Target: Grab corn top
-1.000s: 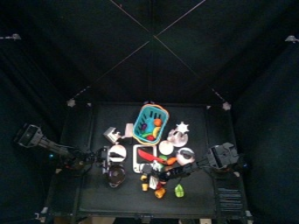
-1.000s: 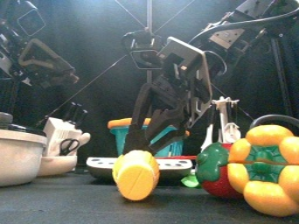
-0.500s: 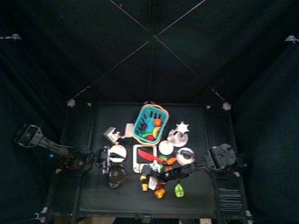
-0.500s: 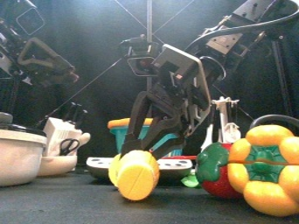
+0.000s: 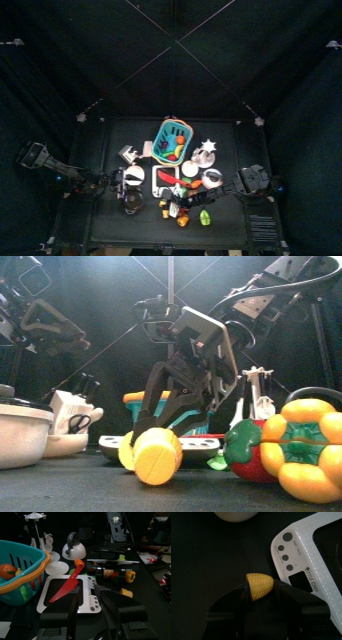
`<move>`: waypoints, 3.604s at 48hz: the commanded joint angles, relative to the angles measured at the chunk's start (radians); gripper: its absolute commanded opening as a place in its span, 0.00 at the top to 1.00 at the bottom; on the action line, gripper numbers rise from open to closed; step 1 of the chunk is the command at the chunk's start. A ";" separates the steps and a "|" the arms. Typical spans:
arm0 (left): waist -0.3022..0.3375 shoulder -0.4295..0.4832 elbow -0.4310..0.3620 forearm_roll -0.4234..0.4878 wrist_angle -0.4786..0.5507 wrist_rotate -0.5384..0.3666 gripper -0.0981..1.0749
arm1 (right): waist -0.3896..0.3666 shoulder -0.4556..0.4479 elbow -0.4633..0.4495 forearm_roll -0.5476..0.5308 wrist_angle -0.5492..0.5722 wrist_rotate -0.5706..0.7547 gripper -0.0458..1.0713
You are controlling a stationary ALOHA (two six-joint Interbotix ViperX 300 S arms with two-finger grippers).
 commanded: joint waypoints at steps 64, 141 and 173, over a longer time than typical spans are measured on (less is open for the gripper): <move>0.002 -0.002 -0.011 0.002 0.009 -0.002 0.30 | -0.017 -0.014 -0.094 -0.091 0.011 -0.002 0.15; 0.002 -0.002 -0.003 0.002 0.009 -0.002 0.30 | -0.018 0.091 -0.146 -0.107 0.021 -0.002 0.20; 0.002 -0.002 -0.003 0.002 0.009 -0.003 0.30 | -0.020 0.012 -0.133 -0.115 0.025 -0.002 0.32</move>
